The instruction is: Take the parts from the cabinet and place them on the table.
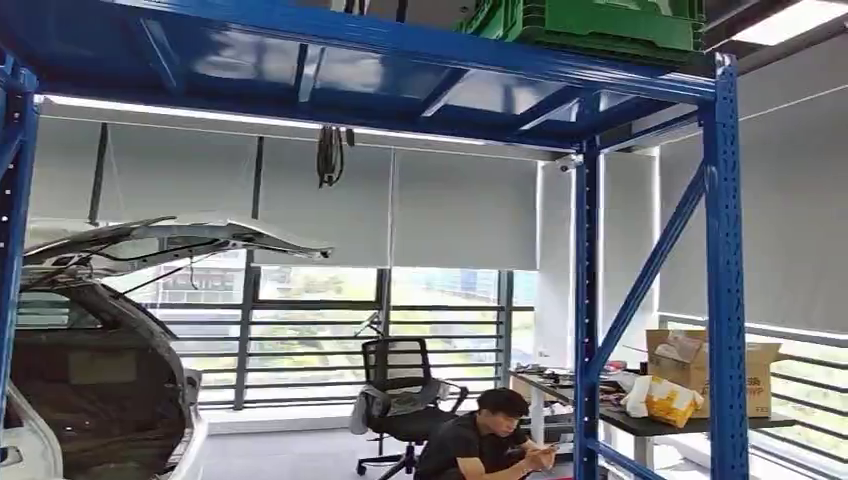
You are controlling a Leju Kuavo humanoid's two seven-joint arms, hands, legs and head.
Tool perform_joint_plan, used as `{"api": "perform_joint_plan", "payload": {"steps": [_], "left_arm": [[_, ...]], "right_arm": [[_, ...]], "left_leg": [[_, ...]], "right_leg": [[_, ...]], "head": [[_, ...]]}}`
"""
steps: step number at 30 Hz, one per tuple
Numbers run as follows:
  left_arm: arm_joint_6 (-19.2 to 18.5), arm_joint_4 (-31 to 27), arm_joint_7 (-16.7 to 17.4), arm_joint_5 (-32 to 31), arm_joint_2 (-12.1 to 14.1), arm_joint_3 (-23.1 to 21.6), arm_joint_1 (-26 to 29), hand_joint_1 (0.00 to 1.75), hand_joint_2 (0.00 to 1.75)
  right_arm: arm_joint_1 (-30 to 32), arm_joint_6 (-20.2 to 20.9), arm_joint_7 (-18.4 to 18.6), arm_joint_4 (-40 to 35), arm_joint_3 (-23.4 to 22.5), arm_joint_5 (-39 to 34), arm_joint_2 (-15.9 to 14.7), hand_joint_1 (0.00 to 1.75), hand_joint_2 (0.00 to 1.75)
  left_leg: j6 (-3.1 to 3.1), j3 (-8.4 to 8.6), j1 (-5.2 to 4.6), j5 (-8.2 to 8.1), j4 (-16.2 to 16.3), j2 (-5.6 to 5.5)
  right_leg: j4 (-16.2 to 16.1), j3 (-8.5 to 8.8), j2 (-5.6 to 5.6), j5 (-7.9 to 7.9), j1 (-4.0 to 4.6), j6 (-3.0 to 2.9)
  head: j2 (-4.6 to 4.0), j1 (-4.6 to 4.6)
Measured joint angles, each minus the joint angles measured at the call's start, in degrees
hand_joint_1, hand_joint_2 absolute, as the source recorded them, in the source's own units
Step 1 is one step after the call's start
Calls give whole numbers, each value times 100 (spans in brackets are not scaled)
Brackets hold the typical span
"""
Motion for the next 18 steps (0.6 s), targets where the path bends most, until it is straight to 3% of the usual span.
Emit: {"api": "perform_joint_plan", "payload": {"steps": [1,3,4,5,6,7,9,10,11,12,13,14,15,18], "left_arm": [[11,0,15,48,13,13,2,0,175],[39,0,22,137,37,39,5,0,175],[48,0,22,188,52,59,-8,0,175],[50,0,20,223,99,85,-22,0,175],[44,0,20,249,103,107,-23,0,175],[44,0,4,271,125,127,-19,0,175],[52,0,-33,286,168,162,3,0,175],[59,0,-61,310,197,175,14,0,175],[61,0,-88,319,212,181,17,0,175],[61,-2,-94,319,232,181,9,0,175],[63,-7,-103,312,251,181,4,0,175],[68,-11,-109,286,262,181,3,0,175],[72,-15,-114,273,275,181,1,0,175],[96,-17,-127,267,278,181,-8,0,175]], "right_arm": [[-8,0,-24,-11,4,28,0,175,175],[12,0,-57,-11,6,77,0,175,175],[-2,9,-72,-13,9,87,2,175,175],[-19,24,-89,-15,35,94,13,175,175],[-67,37,-101,-13,70,101,20,175,175],[-110,33,-107,0,105,136,31,175,175],[-137,-11,-114,11,175,230,63,175,175],[-139,-31,-114,18,219,284,74,175,175],[-141,-59,-111,18,267,317,79,175,175],[-149,-83,-105,18,308,352,87,175,175],[-172,-120,-90,18,345,413,103,175,175],[-201,-151,-59,18,397,480,109,175,175],[-216,-175,-48,18,435,516,109,175,175],[-222,-287,-22,24,573,632,109,175,175]], "left_leg": [[-33,-25,-2,10,6,19],[-81,-22,-1,26,-15,116],[-123,-4,-8,31,-28,164],[-149,-32,8,-74,28,38],[-157,-129,22,-252,254,-122],[-172,-340,33,-514,737,-228],[-195,-745,33,-859,1625,-283],[-202,-847,33,-866,1834,-290],[-203,-797,36,-734,1722,-290],[-202,-643,42,-507,1379,-295],[-197,-386,52,-204,821,-314],[-191,-159,75,44,317,-431],[-178,-69,85,-22,168,-586],[-132,-84,60,-34,106,-524]], "right_leg": [[-51,-4,31,-18,-1,-52],[-44,-48,120,-13,7,-81],[-99,-47,169,27,-12,-145],[-137,-25,183,63,-44,-189],[-147,-38,215,81,-51,-229],[-144,-54,261,89,-50,-244],[-134,-78,353,100,-38,-261],[-117,-90,409,101,-35,-262],[-104,-92,460,100,-35,-261],[-93,-90,512,95,-36,-254],[-73,-90,571,88,-38,-244],[-39,-98,629,75,-40,-223],[-13,-124,661,61,-17,-198],[32,-220,775,89,-34,-116]], "head": [[0,0],[0,0],[0,0],[0,-2],[0,0],[0,0],[0,0],[0,0],[0,0],[0,0],[0,0],[0,0],[0,-2],[0,-2]]}}
